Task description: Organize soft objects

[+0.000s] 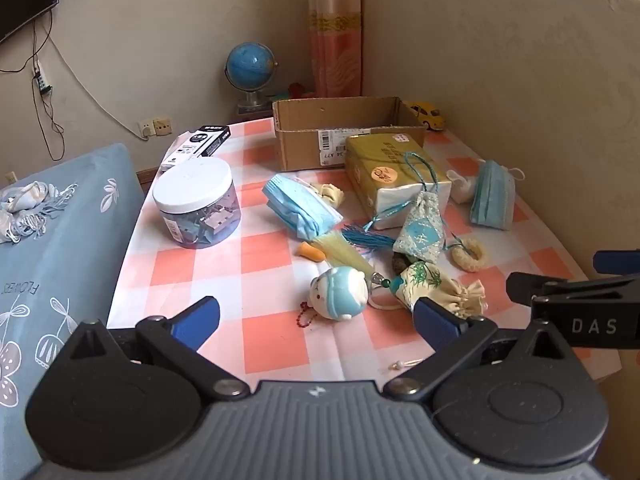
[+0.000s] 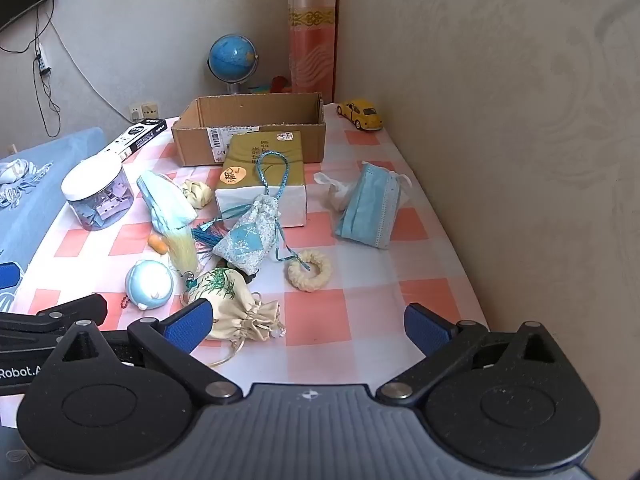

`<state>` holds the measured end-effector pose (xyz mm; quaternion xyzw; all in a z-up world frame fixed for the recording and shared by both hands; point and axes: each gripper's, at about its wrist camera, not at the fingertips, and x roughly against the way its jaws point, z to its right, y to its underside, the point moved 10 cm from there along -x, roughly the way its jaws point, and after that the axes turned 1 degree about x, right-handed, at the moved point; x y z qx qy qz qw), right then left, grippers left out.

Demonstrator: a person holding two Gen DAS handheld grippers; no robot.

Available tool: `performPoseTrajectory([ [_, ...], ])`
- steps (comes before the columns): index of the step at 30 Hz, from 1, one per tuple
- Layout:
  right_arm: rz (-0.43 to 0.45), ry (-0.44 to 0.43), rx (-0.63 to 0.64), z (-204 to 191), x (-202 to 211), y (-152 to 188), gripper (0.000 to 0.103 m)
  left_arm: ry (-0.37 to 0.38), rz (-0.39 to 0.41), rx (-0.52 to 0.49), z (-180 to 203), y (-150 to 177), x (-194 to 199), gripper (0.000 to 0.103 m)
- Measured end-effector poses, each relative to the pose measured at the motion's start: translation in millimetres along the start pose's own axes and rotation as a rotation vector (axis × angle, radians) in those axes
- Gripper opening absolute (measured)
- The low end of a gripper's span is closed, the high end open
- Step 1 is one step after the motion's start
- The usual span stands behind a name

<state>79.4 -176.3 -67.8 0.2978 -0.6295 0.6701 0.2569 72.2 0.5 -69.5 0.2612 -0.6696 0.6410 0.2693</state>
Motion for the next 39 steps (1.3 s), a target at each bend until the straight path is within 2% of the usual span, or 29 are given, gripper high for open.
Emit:
performPoseTrajectory([
  [8,0.003,0.007,0.006,0.3,0.9,-0.3,0.103,0.017,0.004,0.011,-3.2,-1.7,-0.9,0.103],
  [39,0.011,0.004,0.001,0.5,3.6,-1.8,0.103,0.008,0.013,0.019,-2.1,-2.6,4.4,0.103],
])
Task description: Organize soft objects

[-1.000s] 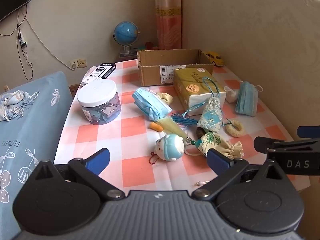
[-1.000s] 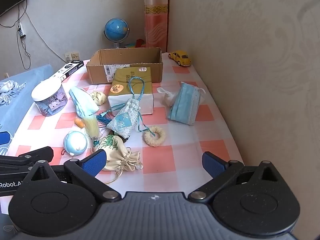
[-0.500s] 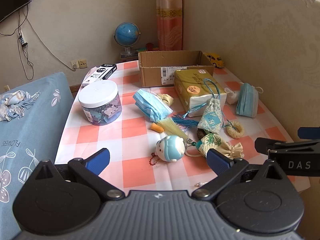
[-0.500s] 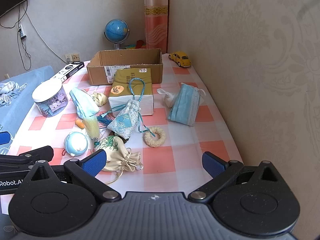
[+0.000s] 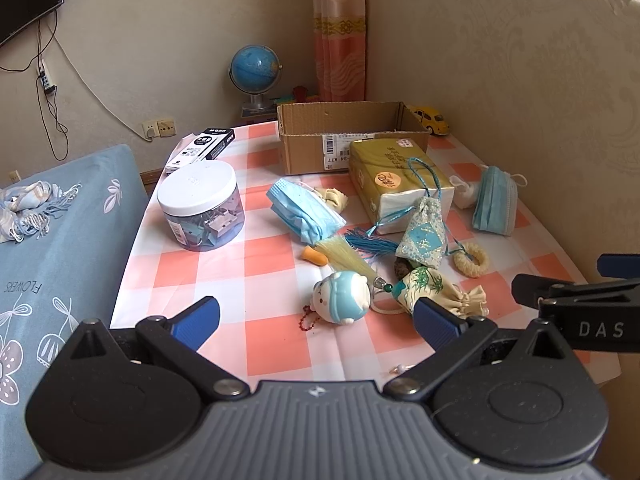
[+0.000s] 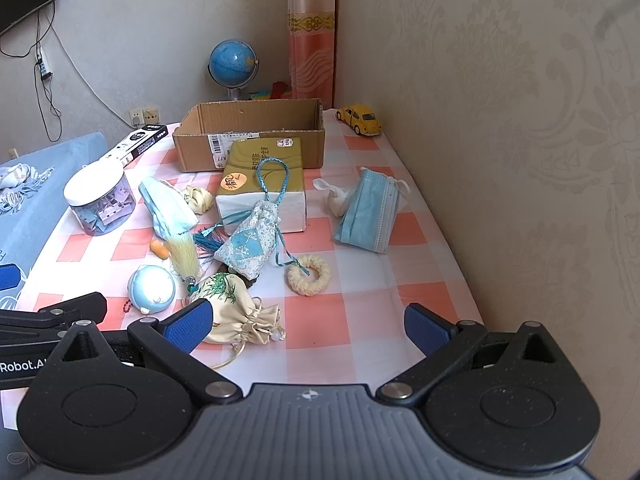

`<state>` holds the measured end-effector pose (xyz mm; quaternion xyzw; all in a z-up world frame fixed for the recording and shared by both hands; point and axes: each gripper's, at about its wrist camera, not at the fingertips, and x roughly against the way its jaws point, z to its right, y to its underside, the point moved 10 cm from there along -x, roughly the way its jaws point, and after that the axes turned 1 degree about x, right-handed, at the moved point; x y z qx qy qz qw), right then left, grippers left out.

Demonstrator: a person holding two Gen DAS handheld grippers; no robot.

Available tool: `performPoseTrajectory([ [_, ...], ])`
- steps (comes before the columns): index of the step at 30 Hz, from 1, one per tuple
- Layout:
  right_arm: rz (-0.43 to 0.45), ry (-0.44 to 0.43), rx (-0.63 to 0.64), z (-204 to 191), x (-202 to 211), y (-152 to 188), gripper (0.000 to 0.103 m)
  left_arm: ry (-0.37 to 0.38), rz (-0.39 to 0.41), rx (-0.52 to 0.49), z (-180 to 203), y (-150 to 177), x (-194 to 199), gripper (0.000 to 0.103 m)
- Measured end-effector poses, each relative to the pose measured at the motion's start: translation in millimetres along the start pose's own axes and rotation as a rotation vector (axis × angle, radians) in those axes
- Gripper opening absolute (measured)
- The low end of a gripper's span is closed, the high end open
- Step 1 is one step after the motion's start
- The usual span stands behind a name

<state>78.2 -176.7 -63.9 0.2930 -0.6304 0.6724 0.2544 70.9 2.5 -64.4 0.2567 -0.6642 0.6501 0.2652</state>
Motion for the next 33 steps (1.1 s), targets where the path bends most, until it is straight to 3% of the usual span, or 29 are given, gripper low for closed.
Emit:
performPoseTrajectory([
  [33,0.004,0.004,0.001,2.5,0.0,-2.8,0.103,0.009,0.004,-0.007,1.7,-1.2,-1.1,0.102],
])
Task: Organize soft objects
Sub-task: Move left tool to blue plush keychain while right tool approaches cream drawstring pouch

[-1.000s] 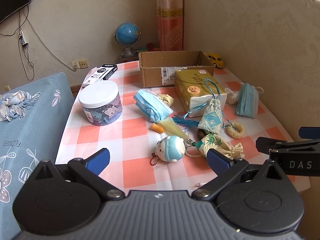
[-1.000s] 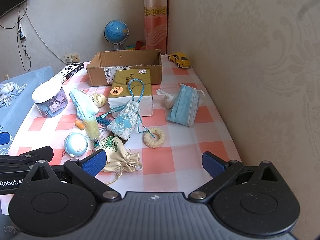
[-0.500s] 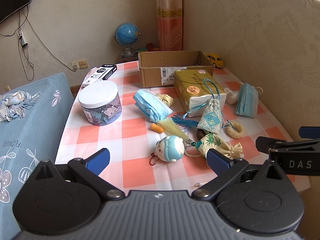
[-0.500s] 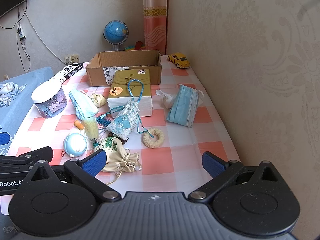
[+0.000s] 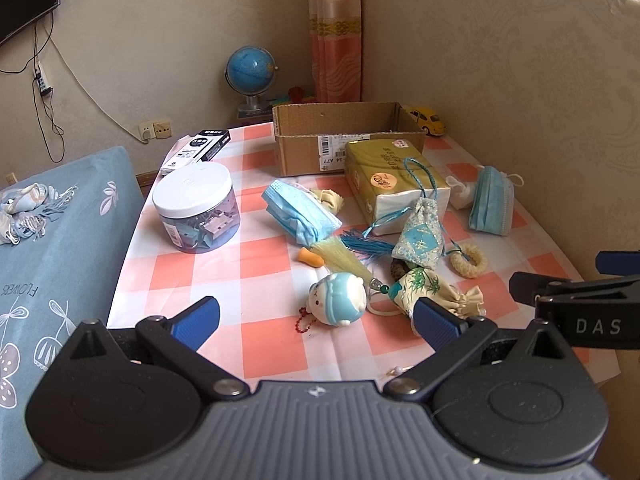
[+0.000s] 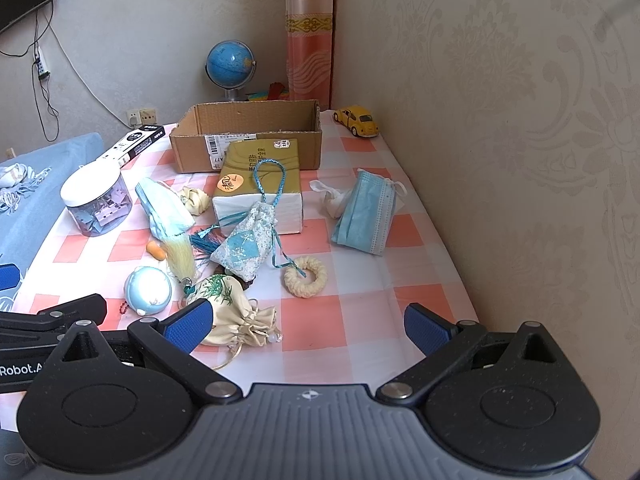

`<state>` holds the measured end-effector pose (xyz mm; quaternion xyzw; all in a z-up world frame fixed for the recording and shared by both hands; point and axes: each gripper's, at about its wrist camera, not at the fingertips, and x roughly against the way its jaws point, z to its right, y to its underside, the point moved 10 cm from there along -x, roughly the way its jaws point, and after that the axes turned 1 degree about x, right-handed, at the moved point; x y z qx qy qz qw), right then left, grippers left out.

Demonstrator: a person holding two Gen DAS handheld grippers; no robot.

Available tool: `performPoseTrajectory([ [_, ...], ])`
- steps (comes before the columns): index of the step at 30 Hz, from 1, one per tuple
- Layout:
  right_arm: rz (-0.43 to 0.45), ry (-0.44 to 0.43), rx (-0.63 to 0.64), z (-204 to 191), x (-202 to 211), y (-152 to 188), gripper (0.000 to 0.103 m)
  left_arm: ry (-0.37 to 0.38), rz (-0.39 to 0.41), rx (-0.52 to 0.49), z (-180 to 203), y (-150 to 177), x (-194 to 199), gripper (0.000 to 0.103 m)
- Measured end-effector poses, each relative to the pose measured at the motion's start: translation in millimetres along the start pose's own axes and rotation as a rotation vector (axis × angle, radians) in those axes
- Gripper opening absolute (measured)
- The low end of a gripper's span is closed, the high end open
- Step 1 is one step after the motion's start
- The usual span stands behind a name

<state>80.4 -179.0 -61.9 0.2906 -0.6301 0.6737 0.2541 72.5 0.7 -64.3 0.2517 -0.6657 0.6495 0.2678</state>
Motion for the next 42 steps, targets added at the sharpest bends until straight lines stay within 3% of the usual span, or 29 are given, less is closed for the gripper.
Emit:
performPoseTrajectory([
  [26,0.015,-0.006,0.057,-3,-12,-6,0.103,0.049,0.044,-0.087,10,-5,-13,0.103],
  [42,0.053,-0.134,0.173,-9,-36,1,0.103,0.097,0.116,-0.131,1,-3,-34,0.103],
])
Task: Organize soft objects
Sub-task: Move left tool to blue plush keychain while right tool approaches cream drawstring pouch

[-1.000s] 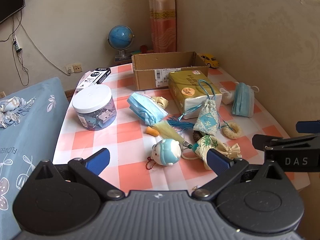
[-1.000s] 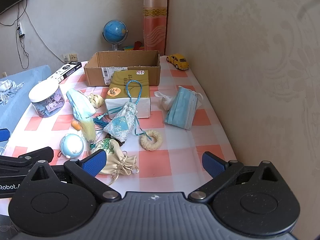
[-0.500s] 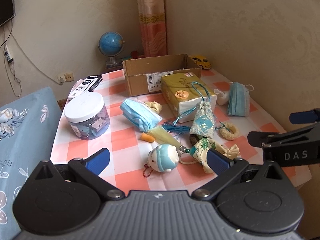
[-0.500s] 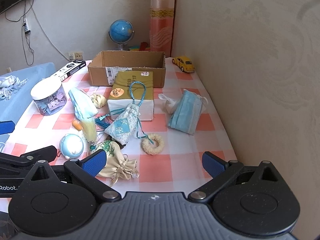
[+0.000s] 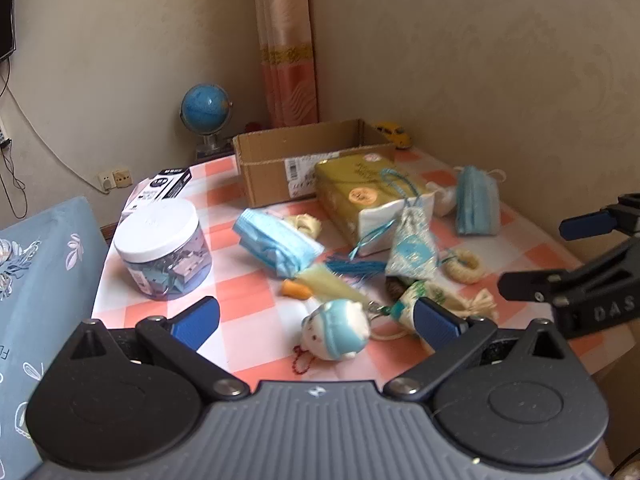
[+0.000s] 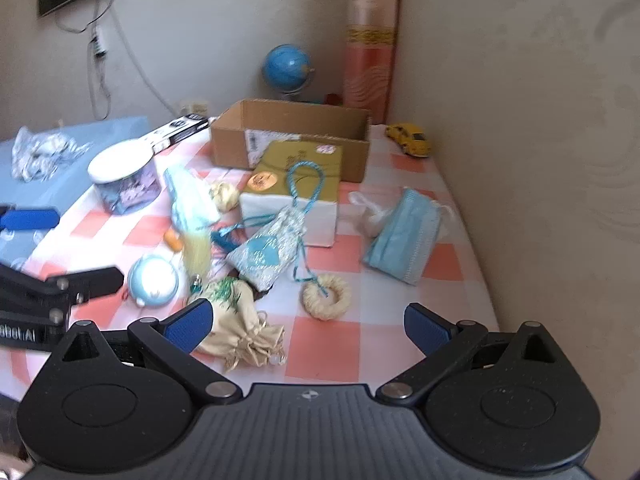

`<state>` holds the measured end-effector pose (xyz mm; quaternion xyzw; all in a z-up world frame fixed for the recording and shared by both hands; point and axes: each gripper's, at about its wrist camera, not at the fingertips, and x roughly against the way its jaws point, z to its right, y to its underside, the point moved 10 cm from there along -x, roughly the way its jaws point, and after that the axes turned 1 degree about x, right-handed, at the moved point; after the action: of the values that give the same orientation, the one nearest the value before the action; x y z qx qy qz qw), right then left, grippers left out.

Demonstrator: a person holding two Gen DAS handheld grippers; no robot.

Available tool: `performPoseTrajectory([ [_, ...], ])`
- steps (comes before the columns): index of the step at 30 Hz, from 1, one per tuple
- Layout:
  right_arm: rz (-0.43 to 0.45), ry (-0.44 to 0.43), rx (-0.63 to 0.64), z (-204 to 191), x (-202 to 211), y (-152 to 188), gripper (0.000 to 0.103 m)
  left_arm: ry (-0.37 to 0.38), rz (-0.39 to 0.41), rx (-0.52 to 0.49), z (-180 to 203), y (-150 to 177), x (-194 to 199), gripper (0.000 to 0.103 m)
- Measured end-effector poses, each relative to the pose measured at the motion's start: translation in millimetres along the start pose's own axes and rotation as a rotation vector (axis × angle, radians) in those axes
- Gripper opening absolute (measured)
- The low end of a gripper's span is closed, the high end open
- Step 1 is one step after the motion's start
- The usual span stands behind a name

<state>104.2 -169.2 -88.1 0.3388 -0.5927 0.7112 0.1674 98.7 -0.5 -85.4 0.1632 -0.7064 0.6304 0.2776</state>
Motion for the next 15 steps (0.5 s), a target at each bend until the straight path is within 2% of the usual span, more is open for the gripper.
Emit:
performPoseTrajectory([
  [8,-0.052,-0.119,0.085,-24,-29,20,0.103,0.008,-0.036,0.019,-15,14,-14,0.103],
  [15,-0.127,-0.163,0.126,-40,-60,36,0.103,0.028,-0.065,0.016,-24,22,-21,0.102],
])
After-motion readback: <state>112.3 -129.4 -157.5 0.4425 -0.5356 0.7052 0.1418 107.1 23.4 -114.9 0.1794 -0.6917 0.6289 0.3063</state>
